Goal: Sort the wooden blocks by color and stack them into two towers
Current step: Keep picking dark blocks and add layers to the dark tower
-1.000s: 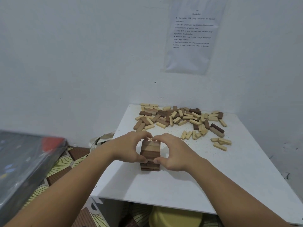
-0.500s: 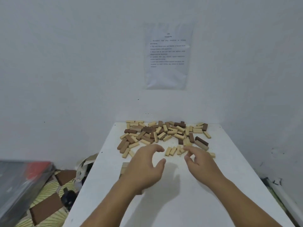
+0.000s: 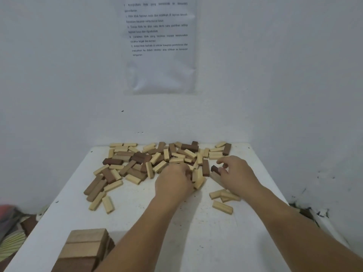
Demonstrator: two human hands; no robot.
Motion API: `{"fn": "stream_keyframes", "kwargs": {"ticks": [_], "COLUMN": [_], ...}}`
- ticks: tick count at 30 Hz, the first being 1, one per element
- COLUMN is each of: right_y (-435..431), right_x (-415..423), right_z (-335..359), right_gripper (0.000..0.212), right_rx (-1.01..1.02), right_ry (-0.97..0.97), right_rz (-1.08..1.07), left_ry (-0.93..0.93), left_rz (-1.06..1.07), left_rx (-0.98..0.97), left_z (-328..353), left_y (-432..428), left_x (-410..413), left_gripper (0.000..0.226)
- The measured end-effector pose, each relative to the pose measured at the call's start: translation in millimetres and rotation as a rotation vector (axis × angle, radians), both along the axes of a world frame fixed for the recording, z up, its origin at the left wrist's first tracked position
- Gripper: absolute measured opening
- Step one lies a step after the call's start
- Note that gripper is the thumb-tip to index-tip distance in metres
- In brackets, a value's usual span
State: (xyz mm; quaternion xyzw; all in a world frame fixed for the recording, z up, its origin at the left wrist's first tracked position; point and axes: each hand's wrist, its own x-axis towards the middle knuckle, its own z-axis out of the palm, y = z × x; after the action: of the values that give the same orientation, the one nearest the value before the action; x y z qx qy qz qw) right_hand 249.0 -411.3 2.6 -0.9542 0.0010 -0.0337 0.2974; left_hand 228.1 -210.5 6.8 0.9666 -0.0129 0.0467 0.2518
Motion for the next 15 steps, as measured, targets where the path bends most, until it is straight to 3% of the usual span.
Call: {"fn": "stream_keyframes", "kwargs": {"ticks": [5, 9, 12, 15], "right_y": [-4, -9, -6, 3], "right_x": [23, 29, 23, 6], "right_z": [-4, -3, 3, 5], "right_gripper": [0.040, 0.037, 0.034, 0.029], "right_rx": [0.031, 0.260, 0.475, 0.546], "right_ry": [0.132, 0.046, 0.116, 0.197], "right_rz": [0.026, -0.090, -0.141, -0.088], "left_ry": [0.021, -0.011, -0.003, 0.023], "left_rz": [-0.056, -0.061, -0.077, -0.126], "left_rx": [0.055, 0.114, 0.134, 0.151], "left_z": [-10, -14, -15, -14], "left_y": [-12, -11, -9, -6], "left_x": [24, 25, 28, 32], "left_gripper": [0.033, 0.032, 0.026, 0.036]}}
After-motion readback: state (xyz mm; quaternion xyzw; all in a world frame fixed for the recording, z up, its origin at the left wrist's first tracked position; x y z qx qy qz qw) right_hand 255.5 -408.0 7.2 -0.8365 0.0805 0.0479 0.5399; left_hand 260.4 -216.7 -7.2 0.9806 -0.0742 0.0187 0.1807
